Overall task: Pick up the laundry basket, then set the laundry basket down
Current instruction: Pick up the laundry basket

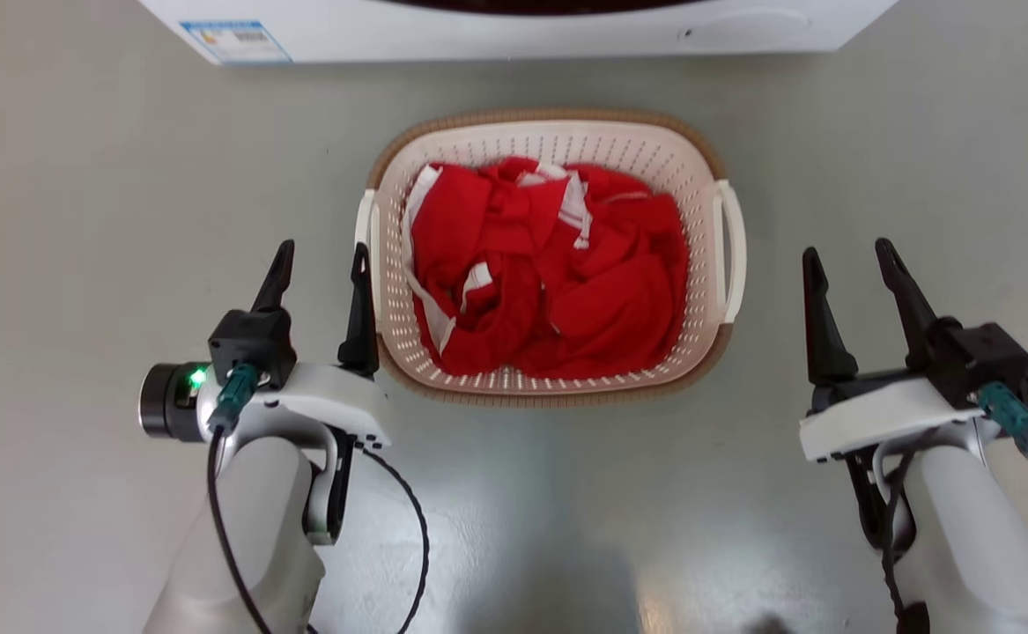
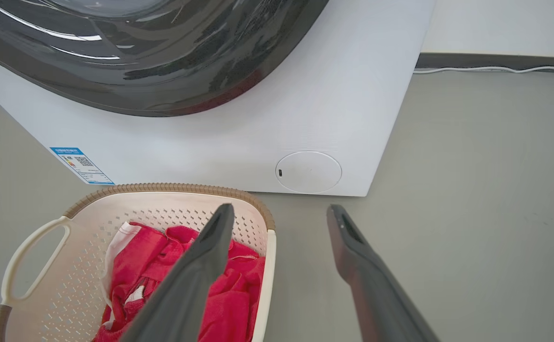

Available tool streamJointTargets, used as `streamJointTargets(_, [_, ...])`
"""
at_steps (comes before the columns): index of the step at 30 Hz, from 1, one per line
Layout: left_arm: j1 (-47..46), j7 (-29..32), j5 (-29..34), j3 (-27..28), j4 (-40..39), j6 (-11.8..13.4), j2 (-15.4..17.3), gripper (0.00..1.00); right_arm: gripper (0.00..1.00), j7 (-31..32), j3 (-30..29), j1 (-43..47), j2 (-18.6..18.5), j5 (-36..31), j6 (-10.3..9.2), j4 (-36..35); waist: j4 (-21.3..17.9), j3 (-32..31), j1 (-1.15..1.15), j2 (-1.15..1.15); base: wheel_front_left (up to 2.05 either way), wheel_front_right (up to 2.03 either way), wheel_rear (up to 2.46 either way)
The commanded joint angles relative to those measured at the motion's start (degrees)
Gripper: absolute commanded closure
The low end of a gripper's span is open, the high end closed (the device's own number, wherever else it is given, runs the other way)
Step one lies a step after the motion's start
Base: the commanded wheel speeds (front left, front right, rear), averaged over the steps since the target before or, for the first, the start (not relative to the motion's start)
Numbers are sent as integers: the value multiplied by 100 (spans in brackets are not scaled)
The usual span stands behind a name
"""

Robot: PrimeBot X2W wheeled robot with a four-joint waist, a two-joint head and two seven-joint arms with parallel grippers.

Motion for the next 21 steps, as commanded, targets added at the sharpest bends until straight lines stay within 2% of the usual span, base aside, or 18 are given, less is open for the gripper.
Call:
streamJointTargets(1, [-91, -47, -63, 83, -8, 80, 93, 0, 0, -70, 150, -35, -6, 38, 18, -26, 25, 156, 0, 0, 0, 0, 0])
streamJointTargets(8, [-490, -47, -170, -169, 487, 154, 93, 0, 0, -70, 231, -392, -5, 103, 18, 299, 63, 462, 0, 0, 0, 0, 0])
streamJointTargets(21, [-1201, -47, -363, -416, 913, 355, 93, 0, 0, -70, 349, -938, -7, 123, 18, 770, 105, 1023, 0, 0, 0, 0, 0])
